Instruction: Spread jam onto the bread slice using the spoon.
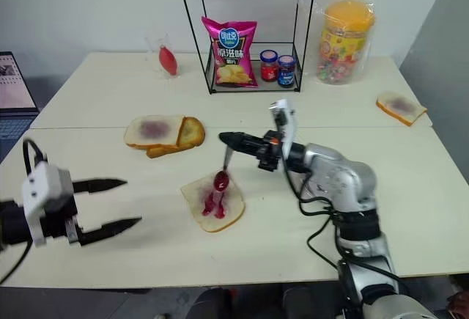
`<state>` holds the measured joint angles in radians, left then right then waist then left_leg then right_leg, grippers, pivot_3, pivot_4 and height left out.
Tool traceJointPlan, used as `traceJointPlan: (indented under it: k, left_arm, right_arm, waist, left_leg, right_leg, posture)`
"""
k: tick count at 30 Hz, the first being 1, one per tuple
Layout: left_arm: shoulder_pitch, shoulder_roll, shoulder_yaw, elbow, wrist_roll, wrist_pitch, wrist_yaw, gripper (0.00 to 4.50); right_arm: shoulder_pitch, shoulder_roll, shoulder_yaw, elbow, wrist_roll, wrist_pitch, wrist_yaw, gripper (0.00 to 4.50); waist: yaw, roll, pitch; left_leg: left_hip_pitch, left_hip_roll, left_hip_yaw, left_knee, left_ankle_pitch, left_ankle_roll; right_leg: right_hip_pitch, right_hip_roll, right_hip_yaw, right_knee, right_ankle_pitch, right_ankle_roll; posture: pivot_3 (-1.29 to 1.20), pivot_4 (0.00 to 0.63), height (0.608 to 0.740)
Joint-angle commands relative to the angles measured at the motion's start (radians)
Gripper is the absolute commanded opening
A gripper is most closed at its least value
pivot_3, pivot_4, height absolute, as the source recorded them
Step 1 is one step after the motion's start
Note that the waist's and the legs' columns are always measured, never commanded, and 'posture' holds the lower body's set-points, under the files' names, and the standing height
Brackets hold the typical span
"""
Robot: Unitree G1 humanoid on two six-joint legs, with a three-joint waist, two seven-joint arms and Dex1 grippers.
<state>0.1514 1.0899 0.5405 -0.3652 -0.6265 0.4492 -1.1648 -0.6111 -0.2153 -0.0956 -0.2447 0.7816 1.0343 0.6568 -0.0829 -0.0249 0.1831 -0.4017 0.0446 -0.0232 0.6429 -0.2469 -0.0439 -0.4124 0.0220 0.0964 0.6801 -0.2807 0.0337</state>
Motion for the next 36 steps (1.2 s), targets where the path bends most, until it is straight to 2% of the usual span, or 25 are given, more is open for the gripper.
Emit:
traceJointPlan:
  k: [1,6,10,13,22,27,32,35,36]
  left_arm:
    - [-0.166,0.032,-0.146,0.025,-0.045,0.029,-0.059,4.5]
    - [-0.398,-0.013,-0.363,0.061,-0.004,0.041,-0.087,4.5]
    - [-0.516,-0.106,-0.512,0.061,0.036,0.032,-0.091,4.5]
    - [-0.577,-0.195,-0.604,0.073,0.073,0.018,-0.082,4.5]
    - [-0.686,-0.328,-0.685,0.148,0.141,-0.018,-0.08,4.5]
    - [-0.683,-0.347,-0.698,0.15,0.157,-0.023,-0.087,4.5]
    - [-0.651,-0.341,-0.681,0.131,0.158,-0.022,-0.094,4.5]
    - [-0.635,-0.334,-0.671,0.129,0.16,-0.026,-0.096,4.5]
    - [-0.633,-0.334,-0.67,0.13,0.161,-0.026,-0.095,4.5]
  right_arm:
    - [0.087,-0.051,-0.102,-0.176,0.082,0.077,-0.121,0.04]
    - [0.188,-0.099,-0.24,-0.266,0.135,0.115,-0.265,0.04]
    - [0.292,-0.137,-0.343,-0.284,0.129,0.093,-0.349,0.04]
    - [0.306,-0.103,-0.455,-0.218,0.13,0.052,-0.466,0.04]
    - [0.258,-0.075,-0.567,0.016,0.169,-0.029,-0.561,0.04]
    - [0.223,-0.057,-0.579,0.19,0.161,-0.112,-0.554,0.04]
    - [0.256,-0.081,-0.523,0.235,0.116,-0.153,-0.508,0.04]
    - [0.248,-0.068,-0.549,0.255,0.155,-0.168,-0.532,0.04]
    - [0.242,-0.067,-0.562,0.272,0.167,-0.172,-0.539,0.25]
  waist:
    - [0.0,0.0,0.0]
    - [-0.002,0.001,0.001]
    - [0.005,0.002,0.001]
    - [0.001,0.002,0.001]
    - [-0.001,0.002,0.001]
    - [-0.001,0.002,0.001]
    - [0.0,0.002,0.001]
    - [0.0,0.002,0.001]
    - [0.0,0.002,0.001]
  left_leg:
    - [0.0,0.0,0.0,0.0,0.0,-0.001]
    - [-0.002,0.001,0.0,-0.001,-0.001,-0.001]
    - [-0.003,0.0,-0.001,-0.001,-0.001,-0.001]
    - [-0.005,0.0,-0.001,0.001,-0.001,-0.001]
    - [-0.004,0.0,-0.001,0.002,-0.001,-0.001]
    - [-0.003,0.0,0.0,0.002,-0.001,-0.001]
    - [-0.003,0.0,0.0,0.002,-0.001,-0.001]
    - [-0.002,0.0,0.0,0.002,-0.001,-0.001]
    - [-0.001,0.0,0.0,0.002,-0.001,-0.001]
  right_leg:
    - [0.0,0.0,0.0,0.0,0.0,0.0]
    - [-0.003,0.001,0.001,0.001,-0.001,0.001]
    - [-0.003,0.003,0.0,0.0,-0.001,0.001]
    - [-0.003,0.002,0.001,0.0,-0.001,0.001]
    - [-0.002,0.004,0.003,0.002,0.0,0.002]
    - [-0.001,0.004,0.004,0.001,0.001,0.002]
    - [-0.001,0.004,0.003,0.001,0.001,0.002]
    - [-0.001,0.004,0.003,0.001,0.001,0.002]
    - [0.0,0.004,0.003,0.001,0.001,0.002]
  posture:
    - [0.0,0.15,0.74]
    - [0.0,0.15,0.74]
    - [0.0,0.15,0.74]
    - [0.0,0.15,0.74]
    - [0.0,0.15,0.74]
    - [0.0,0.15,0.74]
    - [0.0,0.15,0.74]
    - [0.0,0.15,0.74]
    - [0.0,0.15,0.74]
